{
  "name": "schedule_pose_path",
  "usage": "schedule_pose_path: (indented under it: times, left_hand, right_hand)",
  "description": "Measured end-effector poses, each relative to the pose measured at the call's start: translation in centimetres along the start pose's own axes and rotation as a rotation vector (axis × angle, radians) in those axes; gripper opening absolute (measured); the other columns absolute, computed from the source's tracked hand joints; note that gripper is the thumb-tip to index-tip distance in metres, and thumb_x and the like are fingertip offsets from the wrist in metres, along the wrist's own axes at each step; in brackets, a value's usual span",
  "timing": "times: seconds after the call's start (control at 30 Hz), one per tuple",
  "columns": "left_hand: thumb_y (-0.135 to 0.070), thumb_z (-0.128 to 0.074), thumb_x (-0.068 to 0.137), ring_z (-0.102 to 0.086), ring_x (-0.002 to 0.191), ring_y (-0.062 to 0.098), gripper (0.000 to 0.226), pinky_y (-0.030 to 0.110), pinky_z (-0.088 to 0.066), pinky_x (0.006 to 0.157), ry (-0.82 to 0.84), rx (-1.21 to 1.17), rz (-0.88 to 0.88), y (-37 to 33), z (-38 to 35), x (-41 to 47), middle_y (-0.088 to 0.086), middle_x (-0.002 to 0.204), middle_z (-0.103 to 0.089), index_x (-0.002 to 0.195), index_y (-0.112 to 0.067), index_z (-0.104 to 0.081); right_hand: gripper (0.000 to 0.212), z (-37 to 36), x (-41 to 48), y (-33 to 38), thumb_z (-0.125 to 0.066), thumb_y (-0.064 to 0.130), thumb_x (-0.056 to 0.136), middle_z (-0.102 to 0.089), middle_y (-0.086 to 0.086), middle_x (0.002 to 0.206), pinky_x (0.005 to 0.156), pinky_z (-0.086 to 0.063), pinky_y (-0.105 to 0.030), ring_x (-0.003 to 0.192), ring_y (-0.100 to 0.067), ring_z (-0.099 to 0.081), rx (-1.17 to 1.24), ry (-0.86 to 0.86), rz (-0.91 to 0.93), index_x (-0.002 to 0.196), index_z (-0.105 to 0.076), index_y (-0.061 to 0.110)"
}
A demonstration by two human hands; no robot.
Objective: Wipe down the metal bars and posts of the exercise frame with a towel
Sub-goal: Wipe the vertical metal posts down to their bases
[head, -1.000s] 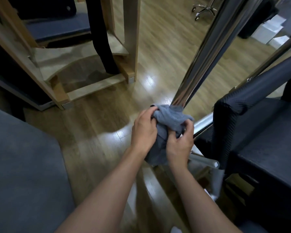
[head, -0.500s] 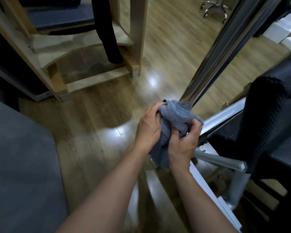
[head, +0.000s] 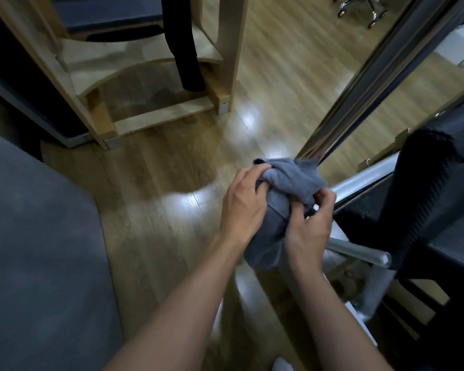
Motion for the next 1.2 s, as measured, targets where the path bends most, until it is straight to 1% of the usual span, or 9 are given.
schedule_pose_path:
  times: [0.03, 0.1, 0.23, 0.4, 0.57, 0.77, 0.9, 1.07, 1.2]
  left_hand:
    - [-0.017, -0.050, 0.096, -0.055, 0.110, 0.009, 0.034, 0.019, -0.042, 0.094, -0.042, -0.046, 0.004, -0.3, 0.2, -0.4, -0.005, 0.122, -0.060, 0.128, -0.027, -0.059]
    - [-0.015, -0.048, 0.096, -0.056, 0.112, 0.013, 0.039, 0.024, -0.043, 0.096, -0.042, -0.094, 0.122, 0.8, -0.6, -0.5, -0.001, 0.123, -0.060, 0.132, -0.028, -0.056]
    - [-0.028, -0.035, 0.101, -0.057, 0.106, 0.025, 0.038, 0.033, -0.044, 0.084, 0.096, 0.072, 0.290, 3.4, -2.5, -0.3, 0.005, 0.119, -0.058, 0.135, -0.043, -0.044]
    - [-0.035, -0.035, 0.102, -0.060, 0.100, 0.030, 0.028, 0.034, -0.045, 0.076, 0.099, 0.011, 0.433, 5.1, -1.5, -2.1, 0.006, 0.113, -0.065, 0.126, -0.037, -0.048]
    - [-0.030, -0.047, 0.100, -0.059, 0.105, 0.023, 0.021, 0.026, -0.039, 0.079, -0.026, -0.147, 0.570, 2.9, 4.2, -2.9, 0.000, 0.113, -0.066, 0.117, -0.027, -0.058]
    - [-0.038, -0.052, 0.097, -0.058, 0.104, 0.014, 0.022, 0.024, -0.040, 0.085, 0.054, -0.191, 0.539, -2.3, 12.4, -0.4, -0.010, 0.104, -0.063, 0.115, -0.028, -0.061]
    - [-0.042, -0.059, 0.091, -0.063, 0.103, 0.012, 0.021, 0.034, -0.048, 0.096, 0.040, -0.243, 0.474, -6.7, 16.6, 2.9, -0.011, 0.103, -0.069, 0.108, -0.031, -0.064]
    - [-0.045, -0.066, 0.087, -0.067, 0.084, 0.011, 0.020, 0.033, -0.054, 0.081, -0.051, -0.254, 0.348, -14.5, 22.3, 8.8, -0.008, 0.082, -0.071, 0.087, -0.025, -0.064]
    - [-0.041, -0.067, 0.087, -0.062, 0.073, 0.008, 0.023, 0.017, -0.046, 0.065, -0.067, -0.210, 0.218, -21.6, 26.1, 13.6, -0.009, 0.072, -0.067, 0.080, -0.020, -0.062]
  right_hand:
    - [0.021, 0.5, 0.0, 1.5, -0.060, 0.017, 0.093, -0.059, 0.010, 0.106, 0.090, -0.044, -0.019, 0.100, -0.003, -0.057, 0.000, -0.030, 0.072, 0.106, -0.048, 0.028]
    - [0.022, 0.4, 0.0, 1.9, -0.062, 0.014, 0.091, -0.057, 0.002, 0.110, 0.093, -0.045, -0.024, 0.104, -0.011, -0.056, -0.066, -0.034, 0.130, 0.106, -0.049, 0.025]
    - [0.021, -1.4, 0.1, -2.6, -0.059, 0.023, 0.094, -0.060, 0.007, 0.106, 0.088, -0.051, -0.038, 0.098, -0.012, -0.060, -0.143, 0.103, -0.036, 0.106, -0.045, 0.033]
    - [0.025, -1.6, -0.4, -1.2, -0.065, 0.022, 0.091, -0.059, 0.012, 0.095, 0.069, -0.041, -0.007, 0.085, 0.006, -0.057, -0.284, 0.276, -0.047, 0.099, -0.042, 0.028]
    - [0.031, -2.2, -3.0, 5.0, -0.071, 0.028, 0.085, -0.058, 0.005, 0.099, 0.073, -0.046, -0.019, 0.090, -0.007, -0.058, -0.318, 0.317, -0.064, 0.099, -0.042, 0.027]
    - [0.030, -4.4, -4.4, 14.1, -0.068, 0.028, 0.088, -0.058, 0.005, 0.102, 0.077, -0.046, -0.017, 0.093, -0.007, -0.058, -0.237, 0.349, -0.118, 0.103, -0.043, 0.027]
    - [0.031, -5.9, -2.9, 21.4, -0.067, 0.029, 0.089, -0.056, 0.005, 0.107, 0.085, -0.044, -0.022, 0.096, -0.011, -0.056, -0.210, 0.331, -0.044, 0.108, -0.043, 0.027]
    - [0.042, -7.0, 1.0, 30.6, -0.064, 0.037, 0.090, -0.054, 0.006, 0.123, 0.094, -0.044, -0.024, 0.111, -0.007, -0.054, -0.118, 0.311, 0.015, 0.126, -0.043, 0.029]
    - [0.054, -8.0, 4.8, 37.1, -0.056, 0.048, 0.089, -0.052, 0.006, 0.132, 0.104, -0.042, -0.031, 0.122, -0.008, -0.051, -0.054, 0.256, 0.103, 0.137, -0.040, 0.030]
Point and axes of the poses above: each hand's wrist, its own x-axis towards the middle knuckle, its own z-axis out of the back of the hand, y = z × x, the point moved 8 cm from there along x, towards the middle knuckle
